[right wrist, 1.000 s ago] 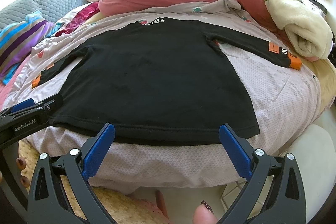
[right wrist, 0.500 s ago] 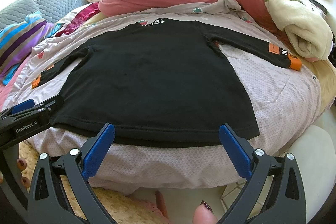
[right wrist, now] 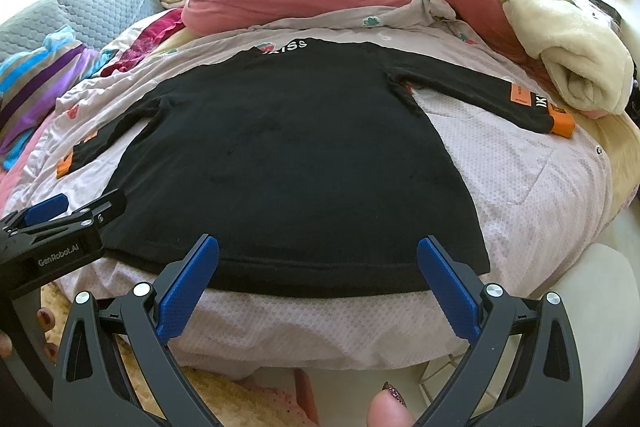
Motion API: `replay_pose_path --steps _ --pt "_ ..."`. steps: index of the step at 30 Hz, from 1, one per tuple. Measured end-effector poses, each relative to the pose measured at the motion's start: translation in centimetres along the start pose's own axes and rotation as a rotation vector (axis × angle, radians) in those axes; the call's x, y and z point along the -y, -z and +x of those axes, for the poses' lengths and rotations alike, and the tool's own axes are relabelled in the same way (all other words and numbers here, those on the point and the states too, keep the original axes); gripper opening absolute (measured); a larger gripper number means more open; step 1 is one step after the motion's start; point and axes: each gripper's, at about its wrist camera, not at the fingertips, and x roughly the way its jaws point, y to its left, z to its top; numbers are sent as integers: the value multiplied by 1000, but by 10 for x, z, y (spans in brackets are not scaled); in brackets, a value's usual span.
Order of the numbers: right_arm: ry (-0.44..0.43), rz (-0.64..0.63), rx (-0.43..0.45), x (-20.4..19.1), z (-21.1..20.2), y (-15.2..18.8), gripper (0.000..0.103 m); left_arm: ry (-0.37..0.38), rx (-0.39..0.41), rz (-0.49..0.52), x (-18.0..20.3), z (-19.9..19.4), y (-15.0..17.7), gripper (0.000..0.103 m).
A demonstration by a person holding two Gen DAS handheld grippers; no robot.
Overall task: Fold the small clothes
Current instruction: 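Move the right gripper to the orange sleeve cuff and grasp it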
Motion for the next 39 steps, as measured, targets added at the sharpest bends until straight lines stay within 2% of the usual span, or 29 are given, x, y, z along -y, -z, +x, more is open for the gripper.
replay_pose_path --steps 8,18,24,30,32,39 --pt "0 31 13 16 15 -21 99 18 -22 -6 8 16 -14 94" --pt "11 139 2 61 47 -61 99 47 -38 4 18 48 -52 94" --pt "20 256 -21 99 75 -85 99 82 -58 11 27 73 -79 94" --pt "73 348 -27 141 96 -104 99 106 -90 24 37 97 -103 94" --pt "79 398 -32 160 102 -108 99 114 -96 28 38 103 -111 94" --pt "180 571 -37 242 117 -110 99 93 -110 54 44 130 -135 94"
